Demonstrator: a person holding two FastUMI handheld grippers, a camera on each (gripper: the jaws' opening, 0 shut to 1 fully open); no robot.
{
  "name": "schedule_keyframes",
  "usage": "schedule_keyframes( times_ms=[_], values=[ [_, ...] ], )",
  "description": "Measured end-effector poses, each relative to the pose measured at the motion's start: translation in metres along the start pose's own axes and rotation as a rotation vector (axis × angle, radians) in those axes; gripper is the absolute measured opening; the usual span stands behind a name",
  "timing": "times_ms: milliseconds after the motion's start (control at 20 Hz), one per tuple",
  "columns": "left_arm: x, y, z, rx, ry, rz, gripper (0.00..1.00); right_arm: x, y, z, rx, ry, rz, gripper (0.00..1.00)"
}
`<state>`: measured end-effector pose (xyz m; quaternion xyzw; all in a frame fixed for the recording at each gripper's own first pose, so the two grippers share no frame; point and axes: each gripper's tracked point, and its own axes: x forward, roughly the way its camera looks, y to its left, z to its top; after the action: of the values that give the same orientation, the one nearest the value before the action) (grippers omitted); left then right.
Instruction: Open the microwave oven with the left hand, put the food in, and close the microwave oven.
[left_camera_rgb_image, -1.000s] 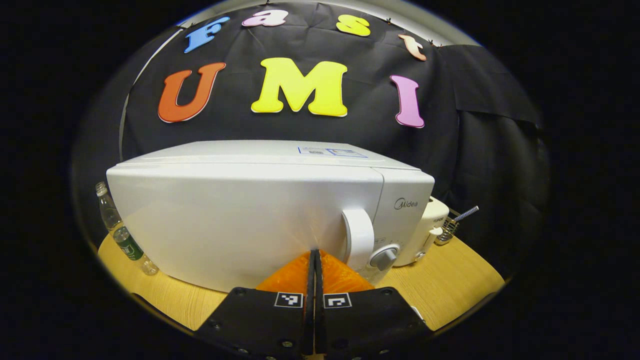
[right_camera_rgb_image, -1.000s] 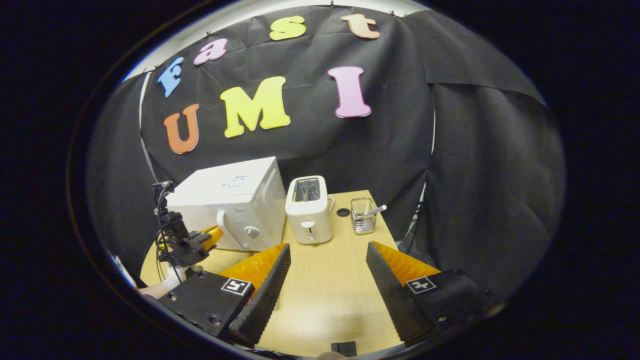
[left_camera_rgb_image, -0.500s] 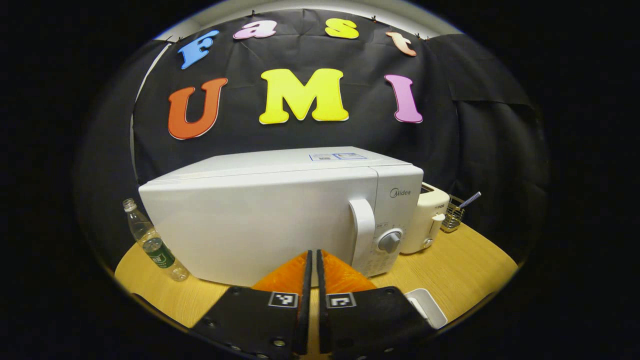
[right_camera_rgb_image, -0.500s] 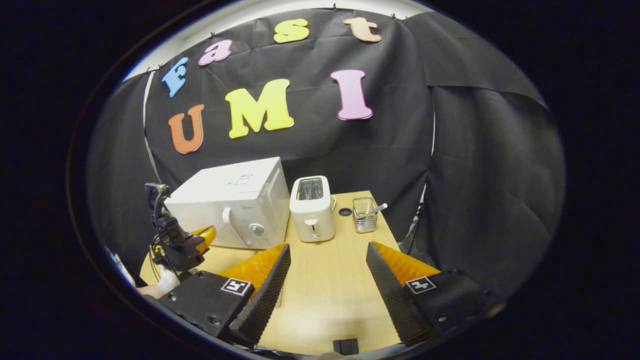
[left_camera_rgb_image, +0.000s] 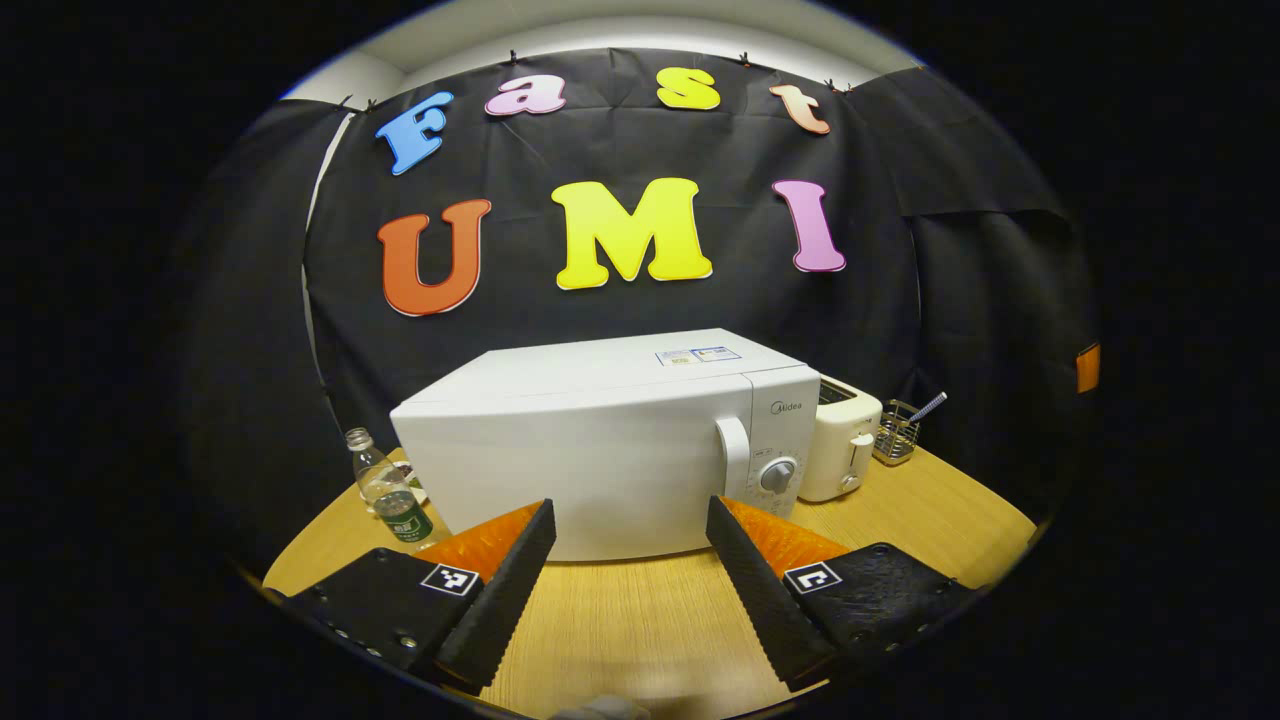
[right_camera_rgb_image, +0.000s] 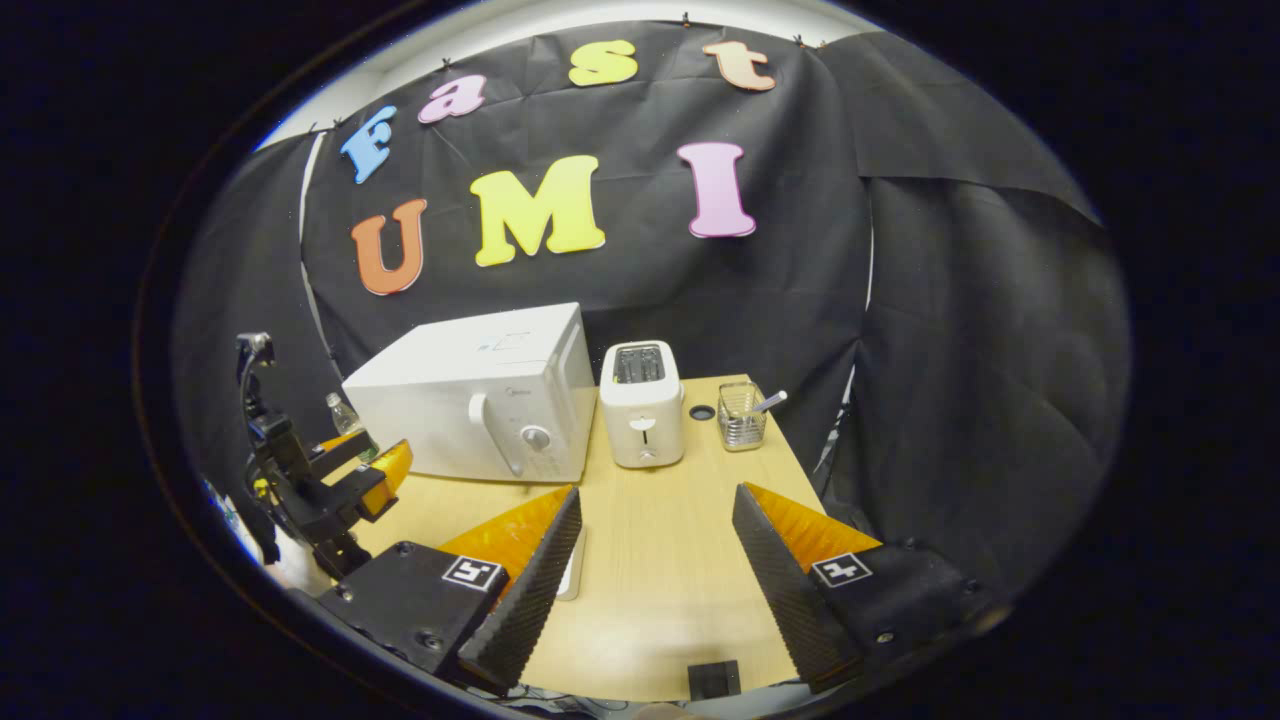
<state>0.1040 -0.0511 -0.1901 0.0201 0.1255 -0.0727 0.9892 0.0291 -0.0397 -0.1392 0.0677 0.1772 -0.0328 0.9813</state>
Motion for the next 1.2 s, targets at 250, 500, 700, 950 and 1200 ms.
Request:
schedule_keyframes(
  times_ms=[250,500,700,950,1200],
  values=[
    [-0.063,0.003,0.046,-0.002,-0.037,-0.032,0.95,-0.019,0.043,0.015,0.002,-0.071,0.043,0.98],
    [-0.116,0.026,0.101,-0.070,-0.080,-0.042,0.95,-0.039,0.084,0.053,-0.035,-0.168,0.072,0.98],
    [-0.148,0.070,0.142,-0.068,-0.139,0.067,0.95,-0.056,0.114,0.092,-0.084,-0.259,0.079,0.98],
    [-0.173,0.095,0.173,-0.081,-0.202,0.108,0.95,-0.071,0.143,0.117,-0.098,-0.310,0.111,0.98],
    [-0.181,0.103,0.184,-0.069,-0.230,0.124,0.94,-0.081,0.152,0.126,-0.075,-0.325,0.141,0.87]
  ],
)
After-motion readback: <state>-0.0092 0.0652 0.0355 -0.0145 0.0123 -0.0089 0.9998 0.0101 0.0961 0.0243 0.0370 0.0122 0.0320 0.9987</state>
